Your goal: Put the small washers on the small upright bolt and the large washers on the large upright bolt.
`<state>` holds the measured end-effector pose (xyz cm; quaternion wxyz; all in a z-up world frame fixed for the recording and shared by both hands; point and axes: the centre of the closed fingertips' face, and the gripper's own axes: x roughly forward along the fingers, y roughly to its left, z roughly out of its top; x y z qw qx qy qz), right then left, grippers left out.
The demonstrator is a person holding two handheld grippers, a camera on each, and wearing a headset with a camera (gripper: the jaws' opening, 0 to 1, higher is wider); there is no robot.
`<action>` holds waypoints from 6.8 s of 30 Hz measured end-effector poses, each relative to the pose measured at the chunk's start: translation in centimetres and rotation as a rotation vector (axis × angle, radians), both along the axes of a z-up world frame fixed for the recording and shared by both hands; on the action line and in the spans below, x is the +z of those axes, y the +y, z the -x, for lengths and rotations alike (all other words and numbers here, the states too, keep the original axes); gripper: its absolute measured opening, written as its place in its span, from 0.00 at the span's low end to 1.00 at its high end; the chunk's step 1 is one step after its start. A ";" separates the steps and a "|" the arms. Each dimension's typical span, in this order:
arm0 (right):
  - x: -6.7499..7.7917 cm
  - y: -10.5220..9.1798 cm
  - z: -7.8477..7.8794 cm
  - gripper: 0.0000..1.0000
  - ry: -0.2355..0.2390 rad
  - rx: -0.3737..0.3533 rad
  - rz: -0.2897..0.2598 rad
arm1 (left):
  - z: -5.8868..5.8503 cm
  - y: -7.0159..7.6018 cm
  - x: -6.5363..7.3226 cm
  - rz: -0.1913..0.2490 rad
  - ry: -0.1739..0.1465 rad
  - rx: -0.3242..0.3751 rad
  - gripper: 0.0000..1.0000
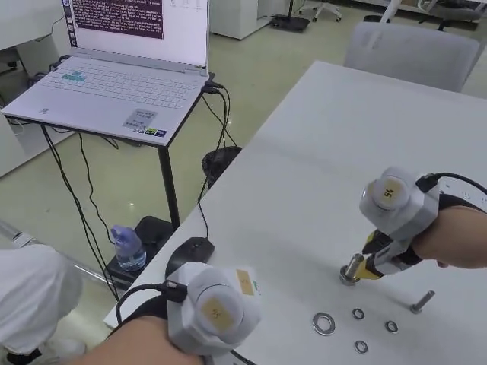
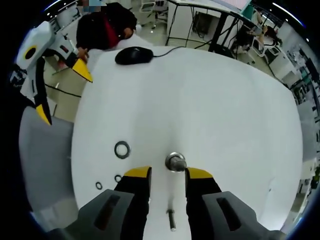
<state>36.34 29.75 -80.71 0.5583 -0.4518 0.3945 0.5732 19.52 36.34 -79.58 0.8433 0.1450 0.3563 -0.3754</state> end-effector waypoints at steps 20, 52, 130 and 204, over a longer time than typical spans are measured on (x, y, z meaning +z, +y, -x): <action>-0.5 0.9 4.0 0.35 0.029 0.032 -0.044 | -0.1 -0.3 0.5 0.032 -0.016 0.019 0.78; -6.2 1.5 7.5 0.37 0.046 0.130 -0.038 | -0.1 -0.5 0.4 0.103 -0.070 0.036 0.82; -2.5 -2.1 5.2 0.21 0.052 0.025 0.063 | 0.0 -2.0 1.1 0.113 -0.061 0.005 0.75; -3.0 0.7 -2.2 0.22 0.031 -0.033 0.066 | -0.5 -2.1 0.1 0.094 -0.033 -0.004 0.75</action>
